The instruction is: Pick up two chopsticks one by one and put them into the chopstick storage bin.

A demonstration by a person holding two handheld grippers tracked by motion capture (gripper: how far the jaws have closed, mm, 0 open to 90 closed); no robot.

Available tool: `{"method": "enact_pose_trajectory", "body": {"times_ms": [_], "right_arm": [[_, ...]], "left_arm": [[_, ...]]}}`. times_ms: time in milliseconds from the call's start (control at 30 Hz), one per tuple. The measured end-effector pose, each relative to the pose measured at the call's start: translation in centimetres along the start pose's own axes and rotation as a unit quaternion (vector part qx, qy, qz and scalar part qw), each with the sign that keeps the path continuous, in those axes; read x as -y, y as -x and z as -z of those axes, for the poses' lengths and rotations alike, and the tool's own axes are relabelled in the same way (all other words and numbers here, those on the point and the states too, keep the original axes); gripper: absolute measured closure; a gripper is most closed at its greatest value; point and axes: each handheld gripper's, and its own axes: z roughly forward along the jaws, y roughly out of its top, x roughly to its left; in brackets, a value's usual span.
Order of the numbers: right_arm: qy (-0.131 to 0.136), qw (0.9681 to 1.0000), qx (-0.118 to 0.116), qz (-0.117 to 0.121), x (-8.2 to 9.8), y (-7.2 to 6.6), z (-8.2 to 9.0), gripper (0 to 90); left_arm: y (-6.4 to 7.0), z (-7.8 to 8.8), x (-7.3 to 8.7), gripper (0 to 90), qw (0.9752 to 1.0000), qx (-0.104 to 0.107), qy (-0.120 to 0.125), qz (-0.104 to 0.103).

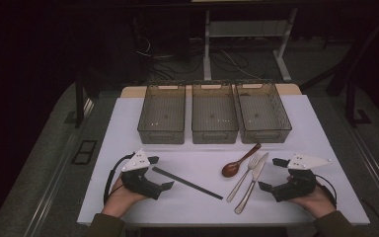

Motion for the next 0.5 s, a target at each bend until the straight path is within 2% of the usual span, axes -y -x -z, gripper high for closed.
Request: {"method": "enact_pose_trajectory", "body": {"times_ms": [500], "right_arm": [[0.001,1.0000,0.004,-0.001,-0.02,0.02,0.10,0.0]], "left_arm": [[0.01,-0.37,-0.53,0.8,0.9999,0.008,0.002,-0.008]]}}
